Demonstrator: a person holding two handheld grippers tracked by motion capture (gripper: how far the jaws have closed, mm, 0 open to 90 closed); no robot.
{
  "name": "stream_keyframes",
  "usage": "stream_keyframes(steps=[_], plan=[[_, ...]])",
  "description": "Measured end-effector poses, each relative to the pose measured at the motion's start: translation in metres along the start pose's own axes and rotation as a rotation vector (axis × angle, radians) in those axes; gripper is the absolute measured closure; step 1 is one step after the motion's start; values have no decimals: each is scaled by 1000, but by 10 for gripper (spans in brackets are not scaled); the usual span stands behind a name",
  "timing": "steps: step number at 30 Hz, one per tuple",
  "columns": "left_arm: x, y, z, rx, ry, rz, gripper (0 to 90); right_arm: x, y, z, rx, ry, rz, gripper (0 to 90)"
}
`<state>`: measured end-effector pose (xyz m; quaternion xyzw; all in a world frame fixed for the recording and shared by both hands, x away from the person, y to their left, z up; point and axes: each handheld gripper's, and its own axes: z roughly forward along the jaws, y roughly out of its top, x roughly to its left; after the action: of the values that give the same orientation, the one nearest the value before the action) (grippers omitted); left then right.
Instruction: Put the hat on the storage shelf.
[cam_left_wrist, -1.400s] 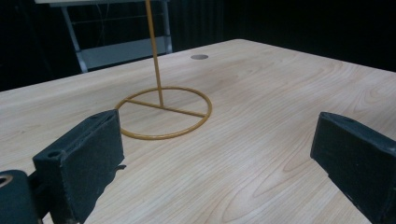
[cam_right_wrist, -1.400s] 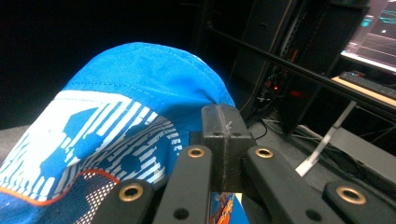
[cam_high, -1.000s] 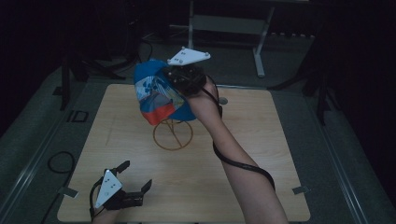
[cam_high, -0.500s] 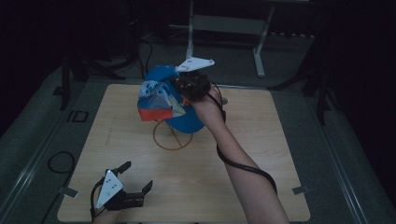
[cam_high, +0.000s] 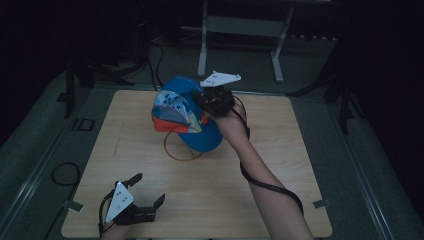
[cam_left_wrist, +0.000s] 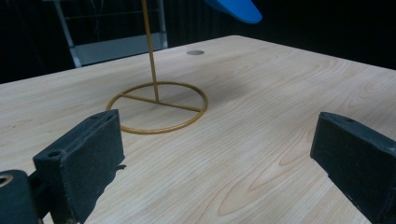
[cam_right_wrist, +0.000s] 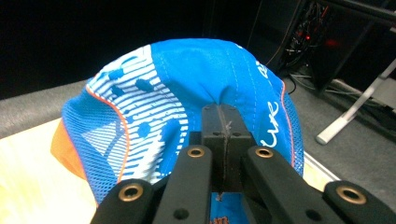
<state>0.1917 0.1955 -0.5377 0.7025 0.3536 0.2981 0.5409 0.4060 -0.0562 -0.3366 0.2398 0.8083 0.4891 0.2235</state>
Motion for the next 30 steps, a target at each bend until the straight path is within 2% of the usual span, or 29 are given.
stream_keyframes(steps=[16,22,26,30], plan=[[0,-1,0,7,-3,-1,30,3,-33,7,31,40,28,900],[-1,-2,1,12,-6,0,30,-1,-39,10,25,50,69,900],[0,-3,2,14,-9,-4,30,-2,-41,11,15,52,77,822],[-1,-3,2,15,-13,-1,30,-2,-41,11,17,59,77,787]])
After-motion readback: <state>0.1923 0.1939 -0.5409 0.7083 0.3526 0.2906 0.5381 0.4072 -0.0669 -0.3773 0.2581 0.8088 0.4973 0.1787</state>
